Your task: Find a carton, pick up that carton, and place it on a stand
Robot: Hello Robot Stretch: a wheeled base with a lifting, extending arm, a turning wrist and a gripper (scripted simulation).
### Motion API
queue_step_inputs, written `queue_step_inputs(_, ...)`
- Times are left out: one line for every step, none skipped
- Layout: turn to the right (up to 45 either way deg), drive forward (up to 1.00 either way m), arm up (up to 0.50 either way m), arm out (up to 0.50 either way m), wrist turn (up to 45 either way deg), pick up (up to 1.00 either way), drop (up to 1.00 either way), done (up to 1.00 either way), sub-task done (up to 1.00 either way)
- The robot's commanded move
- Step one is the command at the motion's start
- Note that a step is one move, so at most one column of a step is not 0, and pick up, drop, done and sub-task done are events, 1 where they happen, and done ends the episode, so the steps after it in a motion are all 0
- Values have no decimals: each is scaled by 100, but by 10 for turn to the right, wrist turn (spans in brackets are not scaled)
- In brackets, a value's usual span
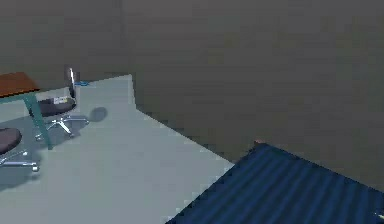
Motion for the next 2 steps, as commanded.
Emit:
queue_step_inputs(-300, 0, 0, 0, 0, 0, 0, 0, 0)
queue_step_inputs(0, 0, 50, 0, 0, 0, 0, 0, 0)
